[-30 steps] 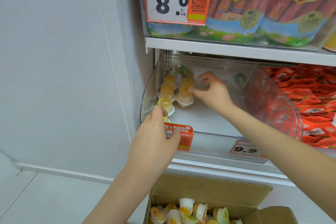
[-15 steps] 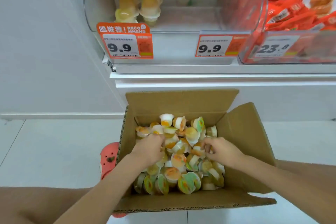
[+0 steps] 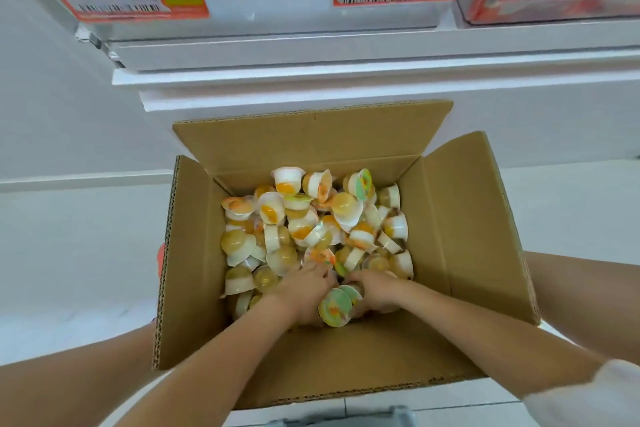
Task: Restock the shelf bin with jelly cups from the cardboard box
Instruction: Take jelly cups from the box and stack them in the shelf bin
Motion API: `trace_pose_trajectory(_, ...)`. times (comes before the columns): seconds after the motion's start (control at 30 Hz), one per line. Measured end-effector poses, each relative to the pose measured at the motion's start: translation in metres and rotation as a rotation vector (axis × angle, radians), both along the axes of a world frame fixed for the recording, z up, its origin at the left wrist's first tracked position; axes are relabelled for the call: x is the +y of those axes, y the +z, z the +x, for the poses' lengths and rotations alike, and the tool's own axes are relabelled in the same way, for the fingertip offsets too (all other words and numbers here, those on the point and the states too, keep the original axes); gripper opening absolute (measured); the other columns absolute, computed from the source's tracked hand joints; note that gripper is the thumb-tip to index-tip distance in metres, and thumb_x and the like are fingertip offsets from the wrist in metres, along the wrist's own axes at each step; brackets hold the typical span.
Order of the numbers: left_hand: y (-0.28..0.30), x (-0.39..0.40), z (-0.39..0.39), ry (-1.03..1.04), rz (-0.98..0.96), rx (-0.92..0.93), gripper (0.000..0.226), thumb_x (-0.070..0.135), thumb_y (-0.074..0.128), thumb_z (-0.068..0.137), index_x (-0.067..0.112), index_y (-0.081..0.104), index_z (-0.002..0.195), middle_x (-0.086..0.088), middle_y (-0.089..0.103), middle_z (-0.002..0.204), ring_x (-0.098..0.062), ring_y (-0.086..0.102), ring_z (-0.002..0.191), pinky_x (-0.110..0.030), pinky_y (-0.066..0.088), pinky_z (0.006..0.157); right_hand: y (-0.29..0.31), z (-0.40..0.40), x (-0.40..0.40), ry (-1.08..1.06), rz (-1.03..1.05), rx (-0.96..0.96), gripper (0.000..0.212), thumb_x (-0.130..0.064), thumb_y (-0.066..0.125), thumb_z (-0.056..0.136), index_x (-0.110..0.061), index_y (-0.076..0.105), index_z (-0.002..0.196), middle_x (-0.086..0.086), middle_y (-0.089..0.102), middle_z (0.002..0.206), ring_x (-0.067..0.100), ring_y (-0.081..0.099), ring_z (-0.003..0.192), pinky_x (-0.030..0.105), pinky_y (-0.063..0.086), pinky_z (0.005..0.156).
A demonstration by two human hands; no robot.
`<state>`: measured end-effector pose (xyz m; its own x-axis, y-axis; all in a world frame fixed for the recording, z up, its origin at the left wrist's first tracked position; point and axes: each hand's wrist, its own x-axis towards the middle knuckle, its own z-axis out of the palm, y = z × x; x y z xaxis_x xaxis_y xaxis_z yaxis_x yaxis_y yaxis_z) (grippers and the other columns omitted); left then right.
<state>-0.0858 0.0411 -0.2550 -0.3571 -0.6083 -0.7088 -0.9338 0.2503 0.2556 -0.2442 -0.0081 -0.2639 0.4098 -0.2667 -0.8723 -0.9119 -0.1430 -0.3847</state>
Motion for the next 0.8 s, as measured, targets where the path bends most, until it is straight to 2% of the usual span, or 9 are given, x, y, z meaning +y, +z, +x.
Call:
trace_pose_trajectory(0.03,-0.005,0.002,0.0,0.003,-0.027,0.034,0.069,0.04,0.066,0.08,0.019,0.037,0.139,-0.006,0.038,0.14,-0.024,0.03,0.132,-0.04,0.031,0.106,-0.002,-0.002,0.0,-0.042,0.002,-0.003,0.056,-0.024,0.072,0.084,-0.021,0.047,0.134,0.004,0.053,0.13,0.021,0.053,0.108,0.027,0.049,0.077)
trace_pose_trajectory(0.13,-0.013,0.011,-0.001,0.076,-0.076,0.148,0.068,0.039,0.067,0.074,0.024,0.043,0.135,0.002,0.044,0.135,-0.018,0.034,0.128,-0.038,0.033,0.104,-0.005,-0.011,-0.001,-0.147,-0.017,-0.052,0.053,-0.02,0.073,0.082,-0.021,0.051,0.13,0.002,0.052,0.126,0.018,0.051,0.104,0.023,0.046,0.074)
trace_pose_trajectory(0.23,-0.014,0.019,0.002,0.363,-0.075,0.349,0.064,0.038,0.074,0.064,0.028,0.054,0.124,0.01,0.055,0.125,-0.01,0.045,0.117,-0.032,0.041,0.098,-0.004,-0.02,-0.002,-0.316,0.03,-0.108,0.048,-0.011,0.071,0.082,-0.022,0.055,0.126,-0.003,0.048,0.116,0.016,0.053,0.097,0.016,0.049,0.06)
trace_pose_trajectory(0.33,-0.006,0.024,-0.001,0.752,0.03,0.582,0.052,0.027,0.081,0.063,0.026,0.06,0.11,0.013,0.063,0.112,-0.005,0.057,0.105,-0.032,0.05,0.091,0.003,-0.026,-0.007,-0.613,0.146,-0.183,0.045,-0.008,0.067,0.081,-0.021,0.056,0.122,-0.002,0.05,0.124,0.016,0.058,0.109,0.025,0.056,0.079)
trace_pose_trajectory(0.4,0.002,0.023,-0.005,1.016,0.088,0.723,0.045,0.016,0.083,0.064,0.022,0.057,0.1,0.008,0.066,0.109,-0.01,0.061,0.104,-0.031,0.052,0.089,0.017,-0.026,-0.012,-0.881,0.291,-0.243,0.04,-0.006,0.065,0.083,-0.017,0.055,0.12,0.005,0.056,0.125,0.018,0.065,0.104,0.031,0.057,0.084)
trace_pose_trajectory(0.47,0.014,0.014,-0.006,1.176,0.061,0.798,0.041,0.006,0.081,0.069,0.016,0.051,0.095,0.0,0.067,0.106,-0.015,0.063,0.102,-0.023,0.053,0.083,0.035,-0.023,-0.017,-1.043,0.355,-0.338,0.039,-0.007,0.063,0.086,-0.015,0.054,0.123,0.009,0.062,0.121,0.02,0.068,0.1,0.032,0.057,0.085)
trace_pose_trajectory(0.63,0.073,-0.012,0.002,1.267,-0.127,0.876,0.045,0.004,0.081,0.068,0.016,0.045,0.092,-0.015,0.064,0.107,-0.02,0.063,0.094,-0.035,0.054,0.079,0.096,-0.005,-0.03,-1.224,0.356,-0.572,0.025,-0.031,0.057,0.094,-0.02,0.054,0.116,0.01,0.06,0.121,0.025,0.066,0.103,0.034,0.057,0.081)
trace_pose_trajectory(0.73,0.129,-0.018,0.014,1.178,-0.248,0.882,0.049,0.014,0.085,0.059,0.017,0.045,0.089,-0.013,0.065,0.102,-0.016,0.061,0.083,-0.026,0.049,0.07,0.144,0.005,-0.035,-1.147,0.221,-0.711,0.016,-0.027,0.052,0.097,-0.014,0.056,0.106,0.013,0.056,0.125,0.027,0.062,0.105,0.037,0.057,0.082)
trace_pose_trajectory(0.8,0.173,-0.021,0.028,1.083,-0.366,0.837,0.048,0.012,0.086,0.062,0.016,0.045,0.087,-0.005,0.068,0.093,-0.01,0.059,0.078,-0.02,0.047,0.066,0.183,0.009,-0.037,-1.065,0.095,-0.828,0.017,-0.02,0.057,0.094,-0.015,0.056,0.111,0.012,0.056,0.122,0.027,0.063,0.103,0.034,0.057,0.08)
